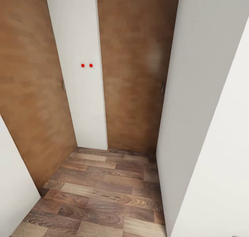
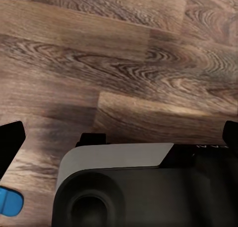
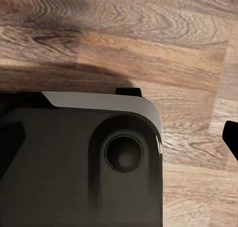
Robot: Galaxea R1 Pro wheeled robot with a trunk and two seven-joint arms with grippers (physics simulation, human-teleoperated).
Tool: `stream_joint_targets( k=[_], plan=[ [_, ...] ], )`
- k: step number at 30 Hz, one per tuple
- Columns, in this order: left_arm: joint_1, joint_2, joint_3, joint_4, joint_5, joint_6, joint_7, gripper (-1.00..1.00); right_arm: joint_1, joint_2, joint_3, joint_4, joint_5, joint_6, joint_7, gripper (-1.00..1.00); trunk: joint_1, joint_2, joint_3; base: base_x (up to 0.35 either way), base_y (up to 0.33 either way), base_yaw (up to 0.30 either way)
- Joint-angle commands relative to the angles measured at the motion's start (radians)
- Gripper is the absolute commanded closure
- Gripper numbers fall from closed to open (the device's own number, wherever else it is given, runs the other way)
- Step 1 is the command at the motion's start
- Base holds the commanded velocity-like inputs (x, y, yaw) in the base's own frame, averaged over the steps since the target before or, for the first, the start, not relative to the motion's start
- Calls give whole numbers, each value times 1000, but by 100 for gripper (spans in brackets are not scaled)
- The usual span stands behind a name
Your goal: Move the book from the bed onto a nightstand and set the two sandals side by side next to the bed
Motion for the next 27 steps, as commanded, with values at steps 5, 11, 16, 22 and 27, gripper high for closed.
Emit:
stream_joint_targets(
  k=[5,11,16,22,27],
  plan=[
    [0,0,1,-1,2,-1,0,-100,0,0,2,0,-1,-2,-2,-100,0,0,-1,0,0,293],
    [0,0,1,-1,2,-1,0,-100,0,0,3,0,-1,-3,-2,-100,0,0,-1,0,0,293],
    [0,0,1,-1,3,-1,0,-100,0,0,2,0,-1,-3,-2,-100,0,0,-1,0,0,293],
    [0,0,1,-1,2,-1,0,-100,0,0,2,0,-1,-3,-2,-100,0,0,-1,0,0,293],
    [0,0,1,-1,2,-1,0,-100,0,0,2,0,-1,-3,-2,-100,0,0,-1,0,0,293]
  ],
)
